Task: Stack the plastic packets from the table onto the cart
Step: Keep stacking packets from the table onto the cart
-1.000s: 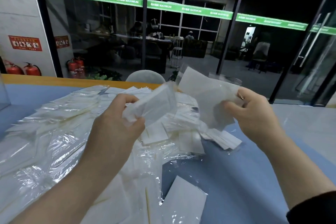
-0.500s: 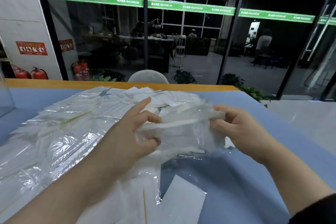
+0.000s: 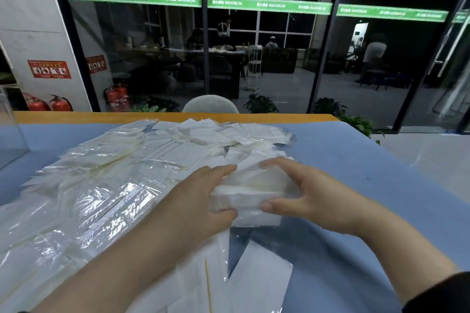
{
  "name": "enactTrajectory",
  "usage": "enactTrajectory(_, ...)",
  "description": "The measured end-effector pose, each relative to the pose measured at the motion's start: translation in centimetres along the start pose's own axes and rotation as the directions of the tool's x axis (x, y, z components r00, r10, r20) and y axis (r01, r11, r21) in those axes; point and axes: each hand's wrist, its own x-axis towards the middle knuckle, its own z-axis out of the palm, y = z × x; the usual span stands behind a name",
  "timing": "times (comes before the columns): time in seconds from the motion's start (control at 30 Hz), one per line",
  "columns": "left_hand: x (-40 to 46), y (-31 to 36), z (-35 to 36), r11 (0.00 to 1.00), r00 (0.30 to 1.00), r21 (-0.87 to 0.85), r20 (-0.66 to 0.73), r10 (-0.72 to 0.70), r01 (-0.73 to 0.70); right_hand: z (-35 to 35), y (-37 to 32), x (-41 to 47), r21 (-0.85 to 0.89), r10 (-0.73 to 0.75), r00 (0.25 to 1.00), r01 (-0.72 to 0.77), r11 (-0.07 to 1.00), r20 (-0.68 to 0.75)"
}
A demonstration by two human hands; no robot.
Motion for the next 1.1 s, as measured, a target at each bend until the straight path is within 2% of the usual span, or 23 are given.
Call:
enactTrajectory(0.1,0.4,-0.1,0.0,0.977,0.998,0.21,-0.057,0.037,-0.024,0.9,-0.4,0.4,-0.144,-0.005,0.999,-0.002,0.99,-0.045)
enactTrajectory(0.17,0.4,0.1,-0.2,0.962,0.998,0.273,-0.058,0.029,-0.012,1.1,-0.4,0.5,-0.177,0.021,0.997,-0.035,0.984,-0.078)
enactTrajectory(0.23,0.2,0.3,-0.4,0.98,0.999,0.2,-0.038,0.023,-0.015,1.2,-0.2,0.7,-0.164,0.021,0.995,-0.037,0.986,-0.1)
enactTrajectory(0.37,-0.3,0.9,-0.6,0.998,0.994,-0.016,-0.099,0.052,-0.054,0.6,-0.8,-0.2,-0.095,-0.012,0.991,-0.001,0.996,-0.134)
enactTrajectory(0.5,-1.3,2.7,-0.5,0.979,0.986,-0.167,-0.133,0.097,-0.119,-1.1,-1.9,-3.5,-0.136,-0.004,0.988,-0.017,0.991,-0.153)
enactTrajectory(0.67,-1.7,7.6,0.9,0.95,0.99,-0.291,0.057,0.133,-0.111,-4.7,-2.3,-9.6,-0.294,0.129,0.976,-0.177,0.939,-0.178)
enactTrajectory(0.73,-2.0,10.3,2.7,0.908,0.995,-0.417,0.074,0.073,-0.036,-5.6,-1.9,-11.2,-0.352,0.197,0.966,-0.245,0.903,-0.167)
enactTrajectory(0.8,-2.4,12.7,5.3,0.851,0.997,-0.519,0.049,-0.06,0.077,-5.4,-1.1,-12.1,-0.397,0.248,0.96,-0.28,0.874,-0.131)
enactTrajectory(0.87,-2.6,14.1,8.1,0.829,0.984,-0.539,0.002,-0.177,0.15,-4.4,-0.1,-12.6,-0.448,0.279,0.955,-0.295,0.844,-0.103)
enactTrajectory(1.0,-2.2,14.2,11.4,0.872,0.959,-0.473,-0.167,-0.227,0.124,-3.0,0.7,-13.1,-0.579,0.214,0.964,-0.265,0.771,-0.156)
enactTrajectory(1.1,-2.0,13.3,12.1,0.88,0.939,-0.469,-0.266,-0.22,0.073,-3.0,0.7,-13.8,-0.494,0.194,0.95,-0.295,0.818,-0.245)
